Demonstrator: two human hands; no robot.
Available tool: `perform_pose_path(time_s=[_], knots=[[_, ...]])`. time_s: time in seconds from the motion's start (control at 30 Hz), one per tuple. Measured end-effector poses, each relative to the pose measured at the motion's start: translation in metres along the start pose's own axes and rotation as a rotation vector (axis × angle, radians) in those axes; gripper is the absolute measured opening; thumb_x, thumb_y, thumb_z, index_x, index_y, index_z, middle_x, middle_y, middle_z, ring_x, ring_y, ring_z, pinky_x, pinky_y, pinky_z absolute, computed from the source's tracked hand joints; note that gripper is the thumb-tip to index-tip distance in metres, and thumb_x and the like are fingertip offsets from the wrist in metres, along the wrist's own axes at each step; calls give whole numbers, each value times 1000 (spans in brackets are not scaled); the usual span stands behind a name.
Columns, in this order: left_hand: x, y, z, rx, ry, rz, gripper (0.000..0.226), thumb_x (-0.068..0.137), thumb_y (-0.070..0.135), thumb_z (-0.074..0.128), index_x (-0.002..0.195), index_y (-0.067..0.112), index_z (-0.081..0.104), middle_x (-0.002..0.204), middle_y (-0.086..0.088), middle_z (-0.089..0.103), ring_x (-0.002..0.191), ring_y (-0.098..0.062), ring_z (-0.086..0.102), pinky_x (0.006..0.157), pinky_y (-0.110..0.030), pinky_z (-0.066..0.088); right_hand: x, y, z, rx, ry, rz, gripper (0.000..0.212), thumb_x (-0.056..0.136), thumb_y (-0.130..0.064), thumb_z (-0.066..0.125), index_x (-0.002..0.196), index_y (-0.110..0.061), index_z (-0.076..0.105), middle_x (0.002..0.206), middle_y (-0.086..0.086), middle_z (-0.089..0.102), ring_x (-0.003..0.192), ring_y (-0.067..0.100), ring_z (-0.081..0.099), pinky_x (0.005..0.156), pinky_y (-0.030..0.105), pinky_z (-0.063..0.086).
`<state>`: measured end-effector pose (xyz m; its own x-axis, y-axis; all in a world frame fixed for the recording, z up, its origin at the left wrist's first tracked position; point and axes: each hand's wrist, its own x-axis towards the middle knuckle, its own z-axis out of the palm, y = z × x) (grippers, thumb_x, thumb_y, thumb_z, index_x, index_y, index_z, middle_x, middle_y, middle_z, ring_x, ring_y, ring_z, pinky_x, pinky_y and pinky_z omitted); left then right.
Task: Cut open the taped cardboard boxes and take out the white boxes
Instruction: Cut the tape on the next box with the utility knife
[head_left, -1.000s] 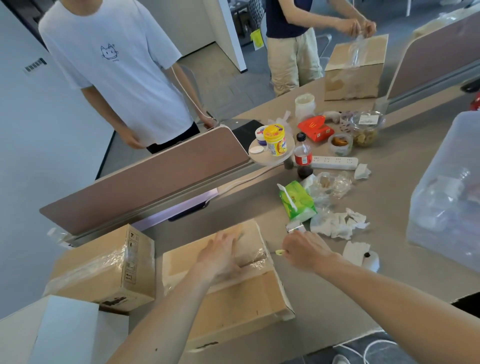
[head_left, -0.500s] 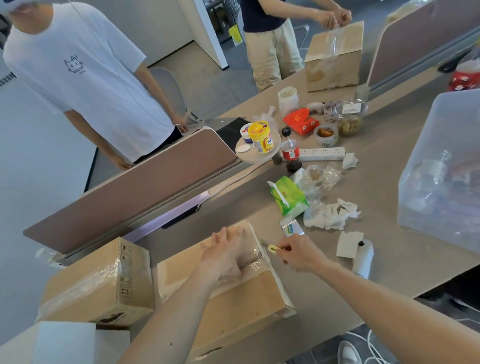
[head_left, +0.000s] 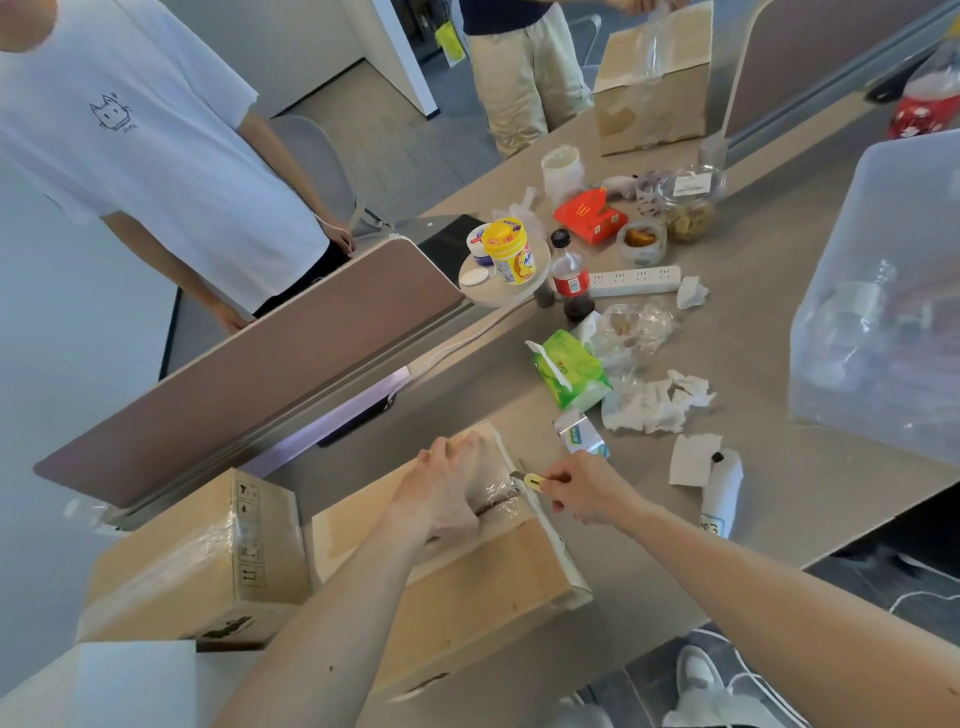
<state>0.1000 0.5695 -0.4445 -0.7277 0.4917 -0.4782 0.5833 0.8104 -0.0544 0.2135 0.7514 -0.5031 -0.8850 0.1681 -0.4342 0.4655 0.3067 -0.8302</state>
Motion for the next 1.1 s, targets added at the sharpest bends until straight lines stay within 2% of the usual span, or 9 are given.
perform_pose_path(time_s=[0.2,0.33,0.43,0.53,0.6,0.67,0.8,1.0,1.1], knots=[[0,0,-3,-18,1,6,84,60,28,64,130,32,17,123,-7,38,114,-34,47,87,-38,48,0,-3,2,10,34,-18,32,95,-17,54,66,-10,64,50,-12,59,37,-5,47,46,14,36],[0,0,-5,-13,9,9,91,59,27,66,136,32,19,125,-7,39,110,-33,50,85,-36,48,2,-5,6,26,34,-10,32,95,-16,53,71,2,66,51,-11,58,36,-3,45,46,16,36],[-1,1,-6,-17,3,22,91,59,26,66,135,37,17,125,-8,38,111,-35,50,86,-38,49,4,-6,7,8,33,-30,33,93,-14,53,68,6,62,41,-12,52,35,3,40,47,22,35],[-2,1,-7,-30,-7,18,89,59,26,68,129,40,15,127,-7,38,111,-34,50,84,-37,48,5,-5,2,-21,18,-74,35,88,-8,53,54,-3,55,48,1,44,43,11,31,47,26,29],[-2,0,-7,-40,-6,16,89,58,26,68,129,42,16,126,-7,39,109,-33,51,81,-37,48,5,-3,1,-41,10,-101,31,84,-5,51,56,5,51,52,6,36,48,14,26,49,28,24],[-1,-1,-5,-56,-3,14,94,57,26,67,134,44,17,127,-5,38,112,-32,51,83,-38,50,5,-1,2,-54,4,-116,28,83,-5,50,62,12,50,53,7,34,50,15,26,51,29,23],[1,-4,-3,-59,-8,5,104,57,27,68,145,44,16,138,-6,34,122,-33,48,91,-38,50,2,3,2,-71,-23,-128,31,86,-7,51,62,13,49,56,9,35,51,16,27,52,31,23],[3,-4,-1,-56,-17,0,107,58,27,68,149,43,16,145,-9,30,129,-36,45,97,-38,48,-4,5,-2,-102,-56,-156,31,86,-7,49,55,-6,44,53,4,29,51,15,23,54,33,22],[4,-5,0,-63,-21,-10,108,57,28,68,149,44,15,147,-10,28,135,-40,40,101,-40,47,-8,10,-1,-91,-68,-148,33,88,-10,51,56,-8,43,55,5,30,52,16,24,54,32,23]])
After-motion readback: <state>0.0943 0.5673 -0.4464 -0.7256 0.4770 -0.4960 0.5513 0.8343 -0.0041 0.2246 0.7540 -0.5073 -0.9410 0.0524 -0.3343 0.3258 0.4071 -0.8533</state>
